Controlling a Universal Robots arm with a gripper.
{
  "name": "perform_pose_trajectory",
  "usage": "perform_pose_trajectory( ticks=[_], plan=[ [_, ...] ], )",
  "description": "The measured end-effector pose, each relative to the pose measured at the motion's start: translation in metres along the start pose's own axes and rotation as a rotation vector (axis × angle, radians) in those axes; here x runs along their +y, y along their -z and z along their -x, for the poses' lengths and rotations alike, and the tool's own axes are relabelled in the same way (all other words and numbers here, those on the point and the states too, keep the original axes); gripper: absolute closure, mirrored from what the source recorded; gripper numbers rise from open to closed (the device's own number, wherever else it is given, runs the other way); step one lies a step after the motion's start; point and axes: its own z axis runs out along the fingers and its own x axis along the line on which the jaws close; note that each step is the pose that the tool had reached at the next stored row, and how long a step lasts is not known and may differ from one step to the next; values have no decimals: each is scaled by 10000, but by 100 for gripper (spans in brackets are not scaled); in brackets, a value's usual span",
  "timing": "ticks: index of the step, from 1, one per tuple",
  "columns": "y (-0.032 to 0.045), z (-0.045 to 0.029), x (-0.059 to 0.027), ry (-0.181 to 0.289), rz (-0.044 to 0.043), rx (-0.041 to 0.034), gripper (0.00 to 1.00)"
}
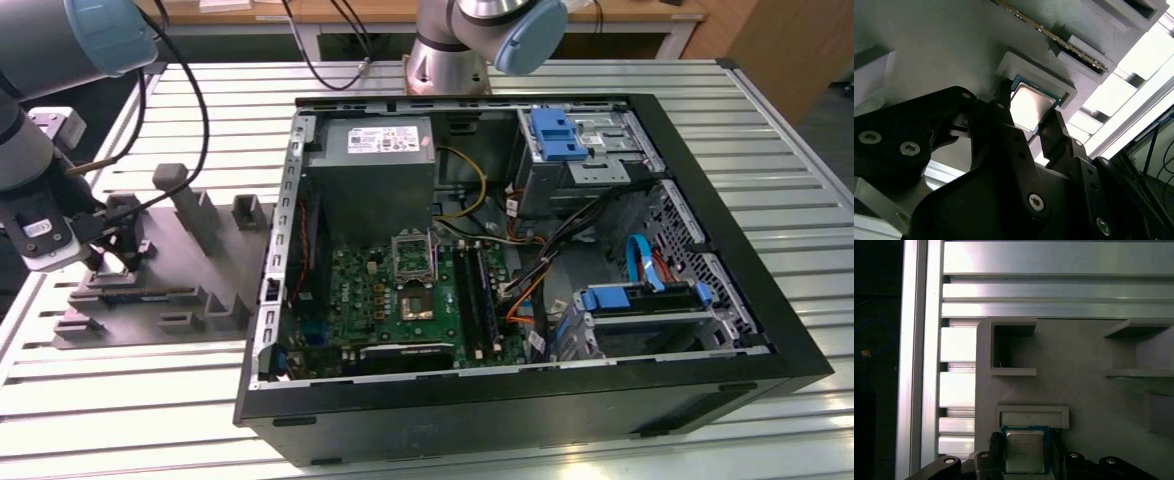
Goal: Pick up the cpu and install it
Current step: 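Pick up the cpu and move it towards the insertion slot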
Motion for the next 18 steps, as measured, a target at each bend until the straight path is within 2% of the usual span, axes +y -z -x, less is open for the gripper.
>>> perform_pose_trajectory(
  ticks=[7, 18],
  plan=[
    [58, -1, 3, 0, -1, 2, 53],
    [97, -2, 5, -1, 7, 6, 53]
  ],
)
